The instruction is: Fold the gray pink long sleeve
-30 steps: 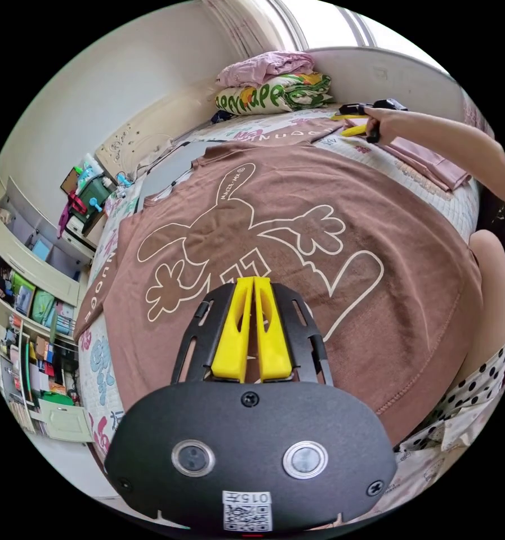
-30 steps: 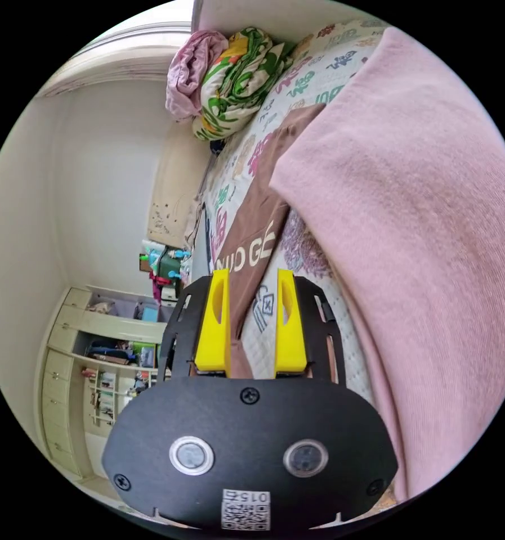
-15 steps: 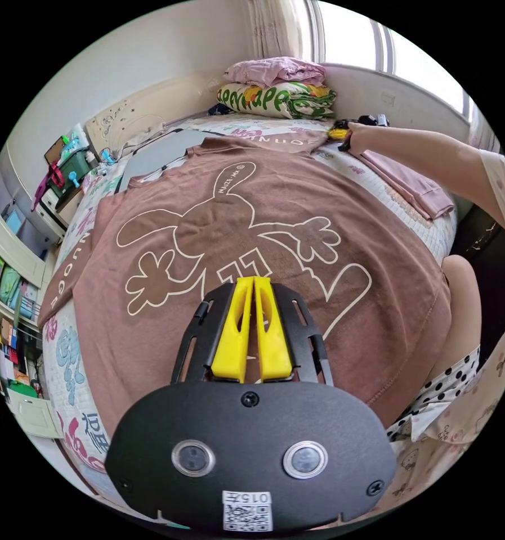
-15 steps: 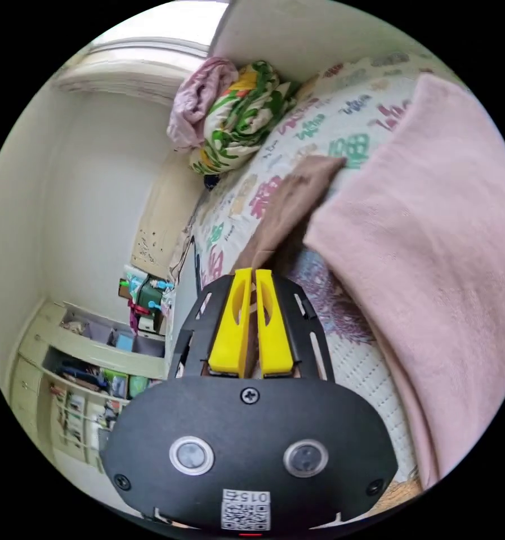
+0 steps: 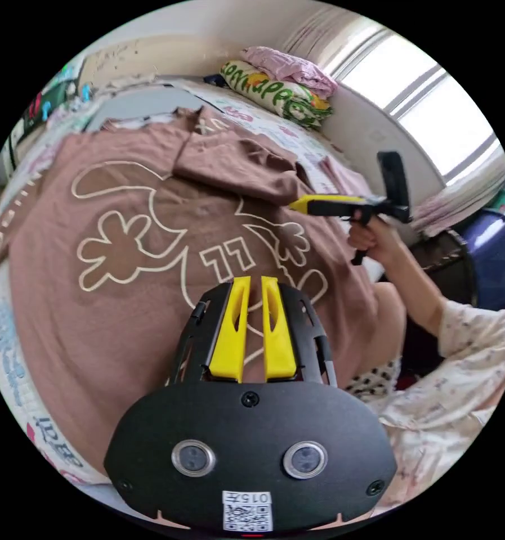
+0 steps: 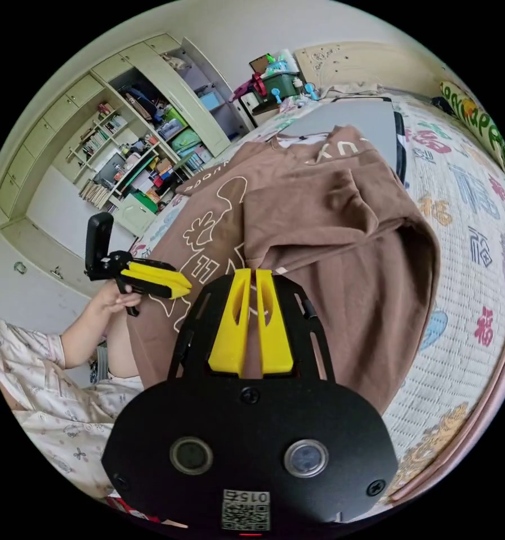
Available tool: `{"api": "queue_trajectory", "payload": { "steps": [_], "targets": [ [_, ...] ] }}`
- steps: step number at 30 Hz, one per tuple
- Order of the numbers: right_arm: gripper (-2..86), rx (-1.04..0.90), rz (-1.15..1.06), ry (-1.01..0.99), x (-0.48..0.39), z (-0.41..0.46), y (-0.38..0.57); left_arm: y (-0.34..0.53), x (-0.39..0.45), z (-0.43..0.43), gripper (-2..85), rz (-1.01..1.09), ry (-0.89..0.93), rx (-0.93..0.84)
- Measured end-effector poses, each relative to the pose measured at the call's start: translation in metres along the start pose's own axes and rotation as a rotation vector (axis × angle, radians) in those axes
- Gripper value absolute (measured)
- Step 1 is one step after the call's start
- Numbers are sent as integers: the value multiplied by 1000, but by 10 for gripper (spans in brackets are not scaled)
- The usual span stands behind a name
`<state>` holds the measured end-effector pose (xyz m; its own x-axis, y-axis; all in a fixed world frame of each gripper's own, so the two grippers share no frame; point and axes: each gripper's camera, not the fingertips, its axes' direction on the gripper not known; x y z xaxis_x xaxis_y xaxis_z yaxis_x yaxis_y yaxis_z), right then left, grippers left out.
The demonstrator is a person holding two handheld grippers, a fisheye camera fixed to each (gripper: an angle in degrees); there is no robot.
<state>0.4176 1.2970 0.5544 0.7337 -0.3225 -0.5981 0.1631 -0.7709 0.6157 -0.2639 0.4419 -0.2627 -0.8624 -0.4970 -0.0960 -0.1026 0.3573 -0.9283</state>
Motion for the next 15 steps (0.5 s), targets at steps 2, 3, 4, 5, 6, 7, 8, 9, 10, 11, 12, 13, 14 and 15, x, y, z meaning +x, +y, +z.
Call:
{"api": "queue_trajectory", "payload": {
  "steps": [2,3,4,5,6,7,8,9,10,11,12,13,14,15],
  "targets": [
    [0,4,-8,34,2,-12,24,12,-19,-20,24,-45,132,81],
    [-1,5,-16,41,3,-14,29,15,-20,-26,28,-52,122,107],
    [-2,-2,-30,54,4,-19,37,16,-18,-36,39,-52,86,144],
    [-3,-8,-44,53,8,-22,44,10,-14,-42,56,-42,45,161],
    [-4,-8,-44,47,11,-22,47,5,-11,-45,67,-33,26,165],
    [-4,-3,-25,30,20,-23,53,-11,-4,-48,88,-12,-9,167],
    [-5,-5,14,3,30,-23,56,-32,5,-49,104,4,-34,159],
    [-5,-12,33,-22,35,-23,55,-44,10,-48,111,16,-40,155],
    [-5,-22,41,-87,42,-24,55,-70,21,-45,110,44,-48,144],
    [-5,-17,29,-150,46,-27,56,-99,36,-37,109,75,-59,124],
    [-5,-9,24,-170,49,-29,58,-113,44,-32,108,94,-72,114],
    [-5,12,23,-179,55,-33,63,-141,61,-17,107,126,-115,96],
    [-5,28,39,-157,65,-36,70,-168,80,1,107,155,-155,78],
    [-5,34,53,-144,70,-38,73,-180,90,11,108,168,-173,70]
  ]
}}
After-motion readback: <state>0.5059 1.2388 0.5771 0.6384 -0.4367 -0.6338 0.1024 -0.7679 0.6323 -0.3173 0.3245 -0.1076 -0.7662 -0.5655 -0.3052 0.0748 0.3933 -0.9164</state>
